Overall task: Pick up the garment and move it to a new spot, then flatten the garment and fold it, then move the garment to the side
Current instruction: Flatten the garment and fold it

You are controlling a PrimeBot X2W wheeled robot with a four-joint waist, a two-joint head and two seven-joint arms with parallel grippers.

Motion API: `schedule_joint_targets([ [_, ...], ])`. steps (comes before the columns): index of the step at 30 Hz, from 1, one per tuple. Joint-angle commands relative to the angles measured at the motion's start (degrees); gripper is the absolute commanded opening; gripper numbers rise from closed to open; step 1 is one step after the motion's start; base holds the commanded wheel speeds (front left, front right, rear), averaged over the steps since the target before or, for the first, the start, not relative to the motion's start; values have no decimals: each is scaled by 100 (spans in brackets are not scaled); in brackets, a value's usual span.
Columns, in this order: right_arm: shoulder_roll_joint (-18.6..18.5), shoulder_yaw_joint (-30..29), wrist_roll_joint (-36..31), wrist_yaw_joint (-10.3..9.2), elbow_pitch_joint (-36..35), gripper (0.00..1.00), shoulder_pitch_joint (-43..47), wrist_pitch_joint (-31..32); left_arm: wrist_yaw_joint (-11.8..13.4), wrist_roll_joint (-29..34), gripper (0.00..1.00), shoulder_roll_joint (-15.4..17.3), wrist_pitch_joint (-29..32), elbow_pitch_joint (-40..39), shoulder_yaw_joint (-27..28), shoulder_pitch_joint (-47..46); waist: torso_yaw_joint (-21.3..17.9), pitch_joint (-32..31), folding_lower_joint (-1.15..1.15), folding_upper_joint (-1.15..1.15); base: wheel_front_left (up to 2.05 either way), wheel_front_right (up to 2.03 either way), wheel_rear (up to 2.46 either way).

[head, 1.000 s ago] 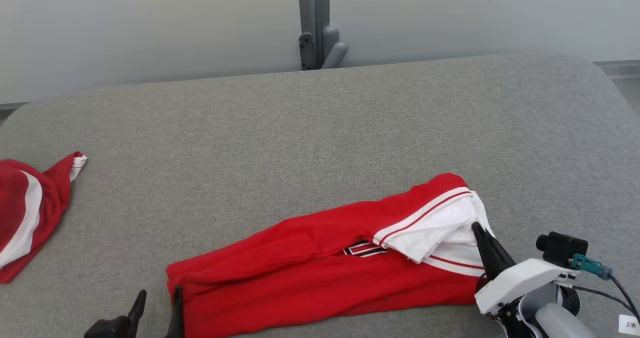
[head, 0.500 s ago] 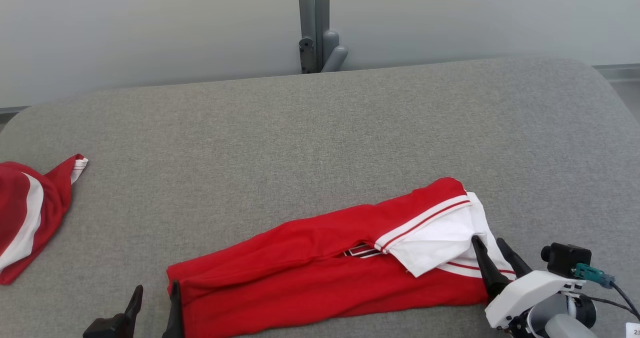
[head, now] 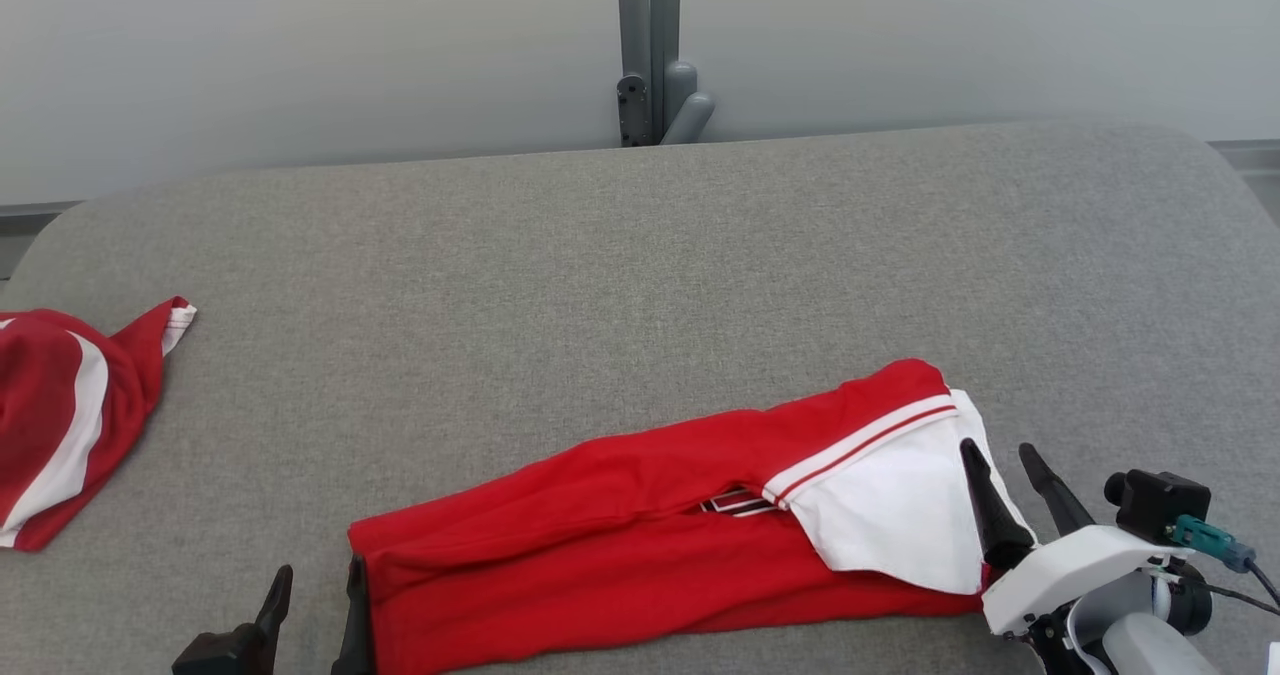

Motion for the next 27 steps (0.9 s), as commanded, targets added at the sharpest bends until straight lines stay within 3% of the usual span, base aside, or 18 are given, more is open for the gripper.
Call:
schedule_joint_targets([
  [1, -24, -5, -88, -2, -41, 100, -5, -17, 32, -32, 100, 8, 3, -24, -2, 74, 23, -5, 0, 0, 0, 0, 0],
  [8, 80, -235, -409, -2, 236, 100, -73, -17, 61, -50, 100, 7, 3, -54, -73, 62, 91, 36, 0, 0, 0, 0, 0],
  [16, -39, -12, -640, -2, 1296, 100, -672, -6, 114, -145, 100, 10, 3, -98, -165, -200, 250, 344, 0, 0, 0, 0, 0],
  [23, -15, 356, -44, -2, 1967, 100, -1021, 272, 127, -110, 100, 9, 3, -180, -148, -336, 418, 521, 0, 0, 0, 0, 0],
  [27, 87, 762, 467, 3, 1933, 100, -976, 480, 132, -145, 100, 9, 3, -203, -187, -354, 470, 556, 0, 0, 0, 0, 0],
])
